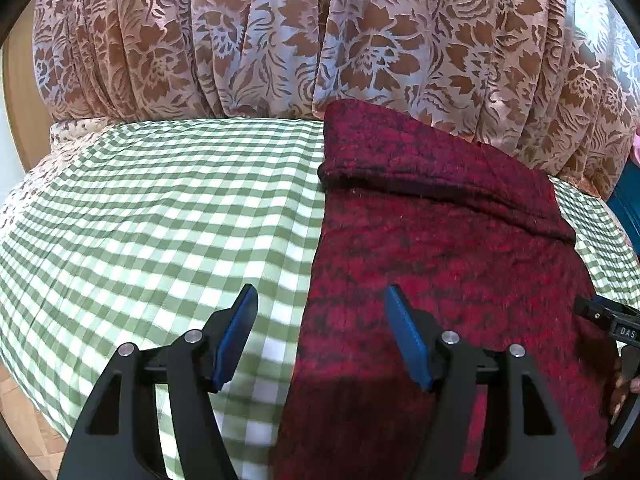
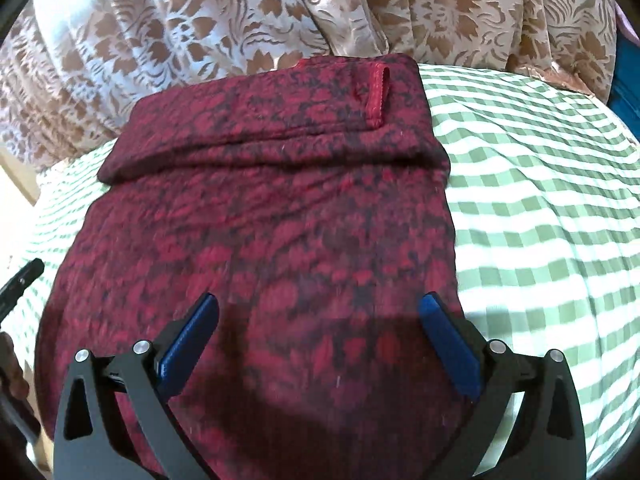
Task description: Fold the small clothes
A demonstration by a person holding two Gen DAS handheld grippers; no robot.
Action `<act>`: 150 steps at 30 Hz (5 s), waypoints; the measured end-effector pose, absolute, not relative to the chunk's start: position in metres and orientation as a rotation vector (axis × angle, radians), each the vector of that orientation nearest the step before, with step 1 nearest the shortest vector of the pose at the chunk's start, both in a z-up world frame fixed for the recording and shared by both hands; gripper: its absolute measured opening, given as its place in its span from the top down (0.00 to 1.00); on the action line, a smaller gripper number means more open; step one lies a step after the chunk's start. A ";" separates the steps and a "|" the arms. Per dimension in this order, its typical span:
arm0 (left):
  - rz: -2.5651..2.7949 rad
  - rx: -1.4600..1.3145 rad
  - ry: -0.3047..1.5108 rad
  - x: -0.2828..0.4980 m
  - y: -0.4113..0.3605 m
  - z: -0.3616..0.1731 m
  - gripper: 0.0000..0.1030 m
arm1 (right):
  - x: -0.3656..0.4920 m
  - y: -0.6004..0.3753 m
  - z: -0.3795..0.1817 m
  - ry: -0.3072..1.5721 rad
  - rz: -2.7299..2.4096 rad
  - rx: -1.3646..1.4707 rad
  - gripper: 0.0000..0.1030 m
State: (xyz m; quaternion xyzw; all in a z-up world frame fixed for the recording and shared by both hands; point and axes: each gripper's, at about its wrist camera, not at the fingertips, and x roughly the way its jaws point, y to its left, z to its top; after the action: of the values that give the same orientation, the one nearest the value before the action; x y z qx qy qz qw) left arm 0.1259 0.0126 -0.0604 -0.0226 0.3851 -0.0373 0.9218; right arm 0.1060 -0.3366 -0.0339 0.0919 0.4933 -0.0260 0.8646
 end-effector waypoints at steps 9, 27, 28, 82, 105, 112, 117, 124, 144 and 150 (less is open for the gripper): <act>-0.094 -0.046 0.834 0.099 0.032 -0.073 0.34 | 0.068 -0.338 -0.019 1.020 -0.021 0.184 0.03; -0.371 -0.055 1.036 0.027 0.044 -0.096 0.76 | -0.044 -0.343 -0.038 1.215 0.116 0.380 0.50; -0.378 -0.044 1.026 0.027 0.042 -0.092 0.81 | -0.045 -0.342 -0.038 1.223 0.121 0.384 0.58; -0.461 -0.341 1.053 0.175 0.035 -0.083 0.70 | 0.079 -0.401 -0.045 1.040 -0.006 0.492 0.65; -0.477 -0.183 0.920 0.078 0.059 -0.030 0.32 | -0.004 -0.391 0.015 0.992 0.038 0.348 0.23; -0.539 -0.067 0.869 0.100 0.035 -0.016 0.25 | 0.031 -0.349 0.016 0.944 0.010 0.064 0.24; -0.591 -0.080 0.925 0.122 0.019 -0.029 0.50 | 0.051 -0.351 0.000 0.981 -0.018 0.087 0.51; -0.588 -0.126 0.881 0.105 0.035 -0.020 0.86 | 0.033 -0.359 0.015 0.985 0.000 0.136 0.79; -0.437 -0.160 0.737 0.230 0.016 0.030 0.86 | 0.146 -0.405 0.060 0.777 -0.105 0.339 0.80; -0.335 -0.153 0.804 0.291 0.000 0.000 0.86 | 0.208 -0.412 0.029 0.813 -0.188 0.317 0.80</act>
State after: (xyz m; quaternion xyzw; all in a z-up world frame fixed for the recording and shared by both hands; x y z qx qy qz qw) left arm 0.2908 -0.0003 0.0004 -0.0740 0.3890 -0.1620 0.9039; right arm 0.2080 -0.4119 0.0288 0.1535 0.3931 -0.0910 0.9020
